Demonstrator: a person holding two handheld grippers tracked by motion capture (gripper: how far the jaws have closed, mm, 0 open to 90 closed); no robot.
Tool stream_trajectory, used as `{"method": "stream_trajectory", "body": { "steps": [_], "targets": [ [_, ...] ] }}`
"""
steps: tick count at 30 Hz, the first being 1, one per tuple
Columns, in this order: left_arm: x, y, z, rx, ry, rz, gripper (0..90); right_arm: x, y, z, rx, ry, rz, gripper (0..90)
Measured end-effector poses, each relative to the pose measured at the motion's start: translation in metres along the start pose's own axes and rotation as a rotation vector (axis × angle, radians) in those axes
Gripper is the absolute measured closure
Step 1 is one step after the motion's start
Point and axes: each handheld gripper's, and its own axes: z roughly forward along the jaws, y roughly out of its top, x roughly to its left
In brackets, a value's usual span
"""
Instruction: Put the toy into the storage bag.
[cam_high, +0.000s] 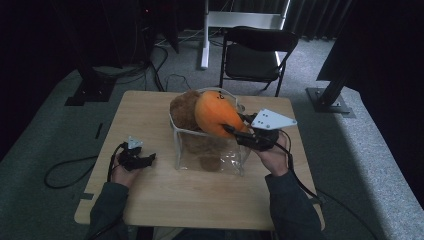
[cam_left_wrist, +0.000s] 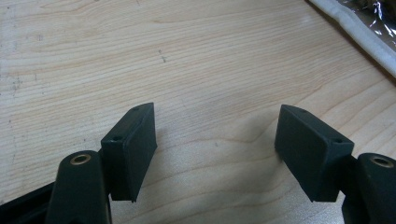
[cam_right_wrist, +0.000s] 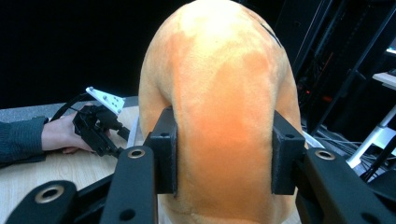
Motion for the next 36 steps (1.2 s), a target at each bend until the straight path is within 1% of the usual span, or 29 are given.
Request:
{"method": "stream_trajectory", "body": {
  "steps": [10,13,19,22,32,36],
  "targets": [
    [0.000,0.000,0.000,0.000,0.000,0.000,30.0,-0.007,-0.004,-0.001,0.018,-0.008,0.004,54.9],
    [0.000,0.000,0.000,0.000,0.000,0.000,30.0,-0.009,-0.005,0.001,0.019,-0.011,0.013,54.9],
    [0.000,0.000,0.000,0.000,0.000,0.000,30.0,-0.012,-0.009,0.004,0.040,-0.014,0.009,54.9],
    [0.000,0.000,0.000,0.000,0.000,0.000,30.0,-0.015,-0.012,0.003,0.045,-0.020,0.017,54.9],
    [0.000,0.000,0.000,0.000,0.000,-0.001,30.0,-0.019,-0.018,0.004,0.077,-0.028,0.021,54.8],
    [0.000,0.000,0.000,0.000,0.000,0.000,30.0,-0.018,-0.019,0.004,0.079,-0.022,0.022,54.5]
  ]
}}
